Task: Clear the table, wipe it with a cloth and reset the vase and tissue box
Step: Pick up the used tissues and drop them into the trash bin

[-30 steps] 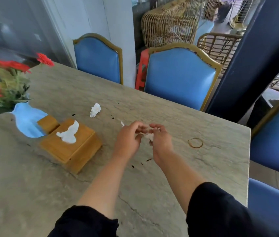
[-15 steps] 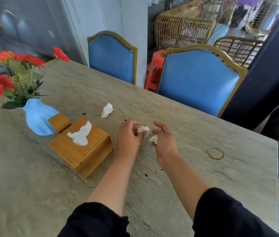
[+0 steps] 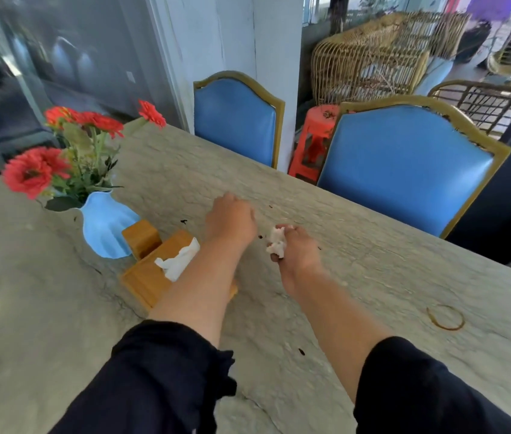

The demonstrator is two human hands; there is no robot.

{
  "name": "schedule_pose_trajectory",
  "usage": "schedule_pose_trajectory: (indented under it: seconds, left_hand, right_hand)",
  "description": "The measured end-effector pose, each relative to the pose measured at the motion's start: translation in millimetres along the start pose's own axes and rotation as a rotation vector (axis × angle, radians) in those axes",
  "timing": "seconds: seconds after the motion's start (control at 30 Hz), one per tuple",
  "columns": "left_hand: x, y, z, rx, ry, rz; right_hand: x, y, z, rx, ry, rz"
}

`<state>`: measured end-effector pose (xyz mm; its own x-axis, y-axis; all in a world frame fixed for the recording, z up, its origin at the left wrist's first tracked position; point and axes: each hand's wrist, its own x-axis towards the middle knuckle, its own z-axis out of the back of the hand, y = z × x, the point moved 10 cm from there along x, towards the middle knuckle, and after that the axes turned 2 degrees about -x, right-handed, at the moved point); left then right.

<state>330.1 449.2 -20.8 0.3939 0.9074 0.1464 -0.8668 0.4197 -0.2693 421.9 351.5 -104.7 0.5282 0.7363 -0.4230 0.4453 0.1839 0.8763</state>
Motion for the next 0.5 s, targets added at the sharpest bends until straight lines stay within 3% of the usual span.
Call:
schedule_pose_trajectory:
  seconds: [0.1, 0.27, 0.5]
  left_hand:
    - [17.1, 18.8, -17.0, 0.224, 0.111, 0.049]
    - [32.1, 45.2, -47.0, 0.254, 0.325, 0.167]
    - [34.8, 47.0, -30.0, 0.128, 0.32, 0.282]
  right_hand:
    - [1.5, -4.4, -8.0, 0.018, 0.013, 0.004]
    - [1.7, -8.8, -8.4, 0.023, 0.052, 0.011]
    - [-8.1, 2.2, 5.3, 0.044, 0.077, 0.018]
